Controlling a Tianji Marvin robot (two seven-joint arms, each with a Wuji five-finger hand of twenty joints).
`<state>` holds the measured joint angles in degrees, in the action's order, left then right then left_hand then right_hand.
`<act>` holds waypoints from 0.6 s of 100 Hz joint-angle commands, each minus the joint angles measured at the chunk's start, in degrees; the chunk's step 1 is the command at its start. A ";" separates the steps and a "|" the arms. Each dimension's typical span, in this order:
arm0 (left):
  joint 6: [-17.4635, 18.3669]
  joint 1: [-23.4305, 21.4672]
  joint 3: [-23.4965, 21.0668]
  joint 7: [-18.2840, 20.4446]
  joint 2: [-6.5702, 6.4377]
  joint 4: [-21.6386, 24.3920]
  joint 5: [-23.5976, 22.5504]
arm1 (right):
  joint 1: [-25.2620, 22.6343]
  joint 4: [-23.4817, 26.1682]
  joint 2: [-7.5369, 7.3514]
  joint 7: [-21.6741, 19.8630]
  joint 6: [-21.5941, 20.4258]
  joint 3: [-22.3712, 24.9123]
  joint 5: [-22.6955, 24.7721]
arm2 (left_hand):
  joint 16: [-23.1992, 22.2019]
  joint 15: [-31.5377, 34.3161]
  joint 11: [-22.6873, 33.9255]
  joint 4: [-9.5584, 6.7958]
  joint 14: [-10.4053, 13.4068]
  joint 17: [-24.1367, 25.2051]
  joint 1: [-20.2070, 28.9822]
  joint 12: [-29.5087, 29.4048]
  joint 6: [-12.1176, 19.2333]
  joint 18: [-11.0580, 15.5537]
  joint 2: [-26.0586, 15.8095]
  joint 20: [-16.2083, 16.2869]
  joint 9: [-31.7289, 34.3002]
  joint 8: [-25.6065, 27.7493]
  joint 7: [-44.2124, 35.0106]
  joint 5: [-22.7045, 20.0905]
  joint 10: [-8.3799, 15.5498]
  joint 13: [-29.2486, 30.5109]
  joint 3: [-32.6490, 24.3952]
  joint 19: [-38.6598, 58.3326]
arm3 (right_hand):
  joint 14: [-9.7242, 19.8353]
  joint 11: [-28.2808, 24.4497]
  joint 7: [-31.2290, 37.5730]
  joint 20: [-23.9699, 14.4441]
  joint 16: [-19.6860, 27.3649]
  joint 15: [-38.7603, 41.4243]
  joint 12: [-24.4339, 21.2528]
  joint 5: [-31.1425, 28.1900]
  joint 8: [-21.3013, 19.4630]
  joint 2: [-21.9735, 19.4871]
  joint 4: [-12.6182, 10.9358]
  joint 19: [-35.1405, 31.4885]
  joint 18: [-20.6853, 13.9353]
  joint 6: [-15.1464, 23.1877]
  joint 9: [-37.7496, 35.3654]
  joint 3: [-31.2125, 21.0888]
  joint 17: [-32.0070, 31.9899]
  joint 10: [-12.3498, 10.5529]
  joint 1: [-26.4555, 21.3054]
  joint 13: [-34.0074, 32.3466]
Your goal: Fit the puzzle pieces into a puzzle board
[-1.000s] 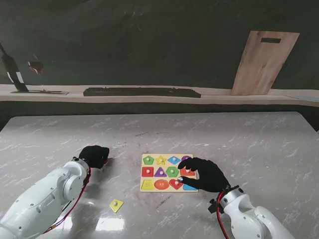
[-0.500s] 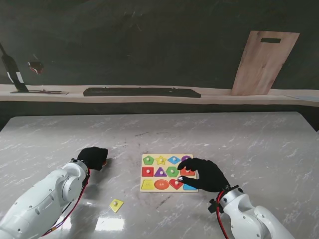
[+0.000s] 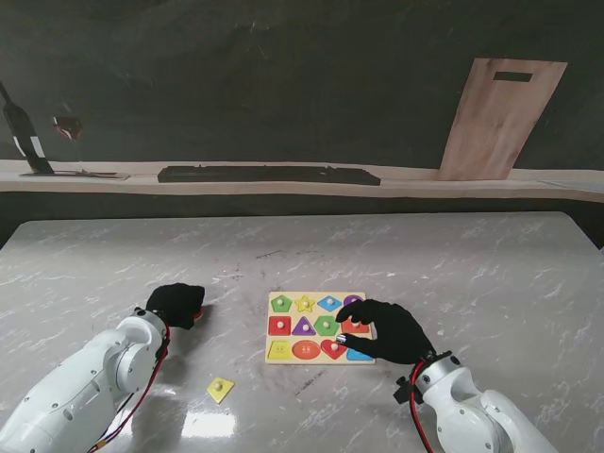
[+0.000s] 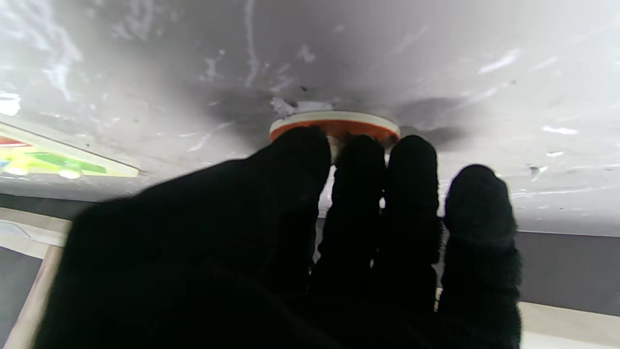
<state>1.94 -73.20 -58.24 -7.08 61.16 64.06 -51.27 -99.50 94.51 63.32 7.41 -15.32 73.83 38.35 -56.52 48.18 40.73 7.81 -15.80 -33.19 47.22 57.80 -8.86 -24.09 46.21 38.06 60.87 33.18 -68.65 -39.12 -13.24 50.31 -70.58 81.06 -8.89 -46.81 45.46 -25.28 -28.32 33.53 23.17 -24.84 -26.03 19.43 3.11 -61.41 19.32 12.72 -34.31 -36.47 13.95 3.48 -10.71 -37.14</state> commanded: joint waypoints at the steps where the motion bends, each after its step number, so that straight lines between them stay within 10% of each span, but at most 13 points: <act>1: 0.40 -0.62 -0.06 0.22 -0.06 0.78 -0.12 | -0.41 0.10 0.15 0.05 -0.25 -0.14 0.21 | -1.01 1.58 -1.10 -3.39 1.49 0.51 1.13 -0.79 0.06 0.12 2.15 0.06 0.20 1.42 -2.31 1.78 2.59 1.82 -4.12 2.85 | 1.78 0.06 0.51 -0.56 -0.24 0.93 0.14 -1.41 -0.73 -1.01 -0.61 -1.12 -0.85 1.69 -1.40 0.85 -0.25 -1.74 -1.15 0.64; 60: 1.60 -2.37 -1.89 1.29 -0.36 5.02 -2.02 | -0.56 0.10 0.16 0.20 -0.62 0.06 0.23 | -2.79 3.15 0.33 -3.87 0.70 2.05 0.88 0.73 -0.69 0.07 2.56 2.24 -0.31 4.63 -1.80 2.26 1.97 1.11 -5.52 4.09 | 1.79 0.10 0.54 -0.53 -0.22 0.90 0.15 -1.75 -0.86 -0.98 -0.62 -1.14 -0.85 1.63 -1.61 0.85 -0.26 -1.88 -1.18 0.72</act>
<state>3.18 -75.32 -60.04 -6.09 60.93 68.09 -53.21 -99.58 94.47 63.33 7.50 -15.67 73.96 38.37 -58.05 49.67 39.55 7.21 -15.76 -31.28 47.22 57.44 -8.86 -24.09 47.01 38.87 60.87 36.60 -68.67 -38.99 -12.61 50.32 -71.21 82.54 -8.89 -46.81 45.46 -25.28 -28.32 33.53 23.17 -24.84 -26.40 19.43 3.11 -61.41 19.32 12.72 -34.31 -36.46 13.96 3.45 -10.71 -37.14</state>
